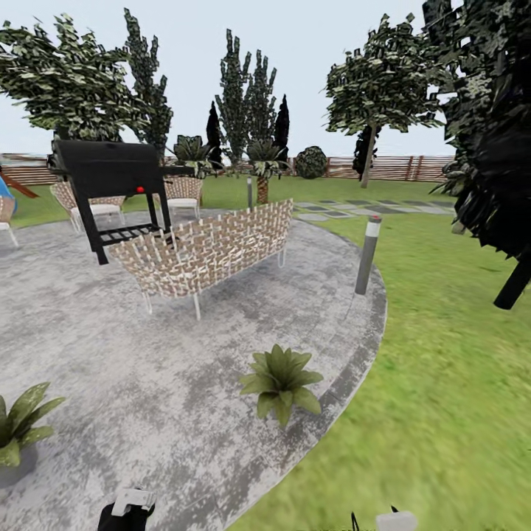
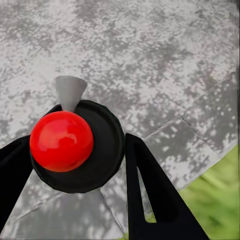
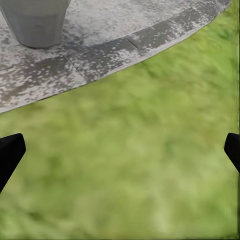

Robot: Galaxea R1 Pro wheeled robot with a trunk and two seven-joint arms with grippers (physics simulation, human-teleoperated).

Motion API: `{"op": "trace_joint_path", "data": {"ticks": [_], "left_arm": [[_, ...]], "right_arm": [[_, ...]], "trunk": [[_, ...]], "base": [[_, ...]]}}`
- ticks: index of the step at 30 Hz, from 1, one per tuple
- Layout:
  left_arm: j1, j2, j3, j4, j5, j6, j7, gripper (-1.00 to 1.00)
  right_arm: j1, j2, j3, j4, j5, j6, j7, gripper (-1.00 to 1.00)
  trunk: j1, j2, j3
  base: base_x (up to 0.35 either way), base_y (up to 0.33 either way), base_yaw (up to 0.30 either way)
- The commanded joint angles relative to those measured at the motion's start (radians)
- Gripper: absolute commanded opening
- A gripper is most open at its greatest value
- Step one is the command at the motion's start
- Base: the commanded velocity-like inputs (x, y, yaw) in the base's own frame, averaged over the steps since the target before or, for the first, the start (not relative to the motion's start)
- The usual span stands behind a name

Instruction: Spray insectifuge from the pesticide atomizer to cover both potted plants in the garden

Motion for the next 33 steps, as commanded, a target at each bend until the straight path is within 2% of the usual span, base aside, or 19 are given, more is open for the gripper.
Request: {"op": "trace_joint_path", "data": {"ticks": [1,22,29,33], "left_arm": [[0.000,0.000,0.009,0.000,-0.009,-0.003,-0.004,-1.00],[0.000,-0.001,0.008,0.000,-0.010,-0.003,-0.005,-1.00],[0.000,-0.001,0.008,0.000,-0.012,-0.004,-0.005,-1.00],[0.000,-0.001,0.008,0.000,-0.012,-0.003,-0.005,-1.00]], "right_arm": [[-0.001,0.000,0.003,0.001,0.009,-0.001,-0.010,1.00],[-0.001,0.000,0.003,0.001,0.009,-0.001,-0.010,1.00],[-0.001,0.000,0.003,0.001,0.009,-0.001,-0.010,1.00],[-0.001,0.000,0.004,0.002,0.012,-0.001,-0.009,1.00]], "trunk": [[0.000,0.000,-0.001],[0.000,0.000,-0.001],[0.000,0.000,-0.001],[0.000,0.000,-0.001]], "base": [[0.025,0.032,-0.270],[0.001,0.007,-0.270],[0.000,0.229,-0.266],[0.000,0.292,-0.073]]}}
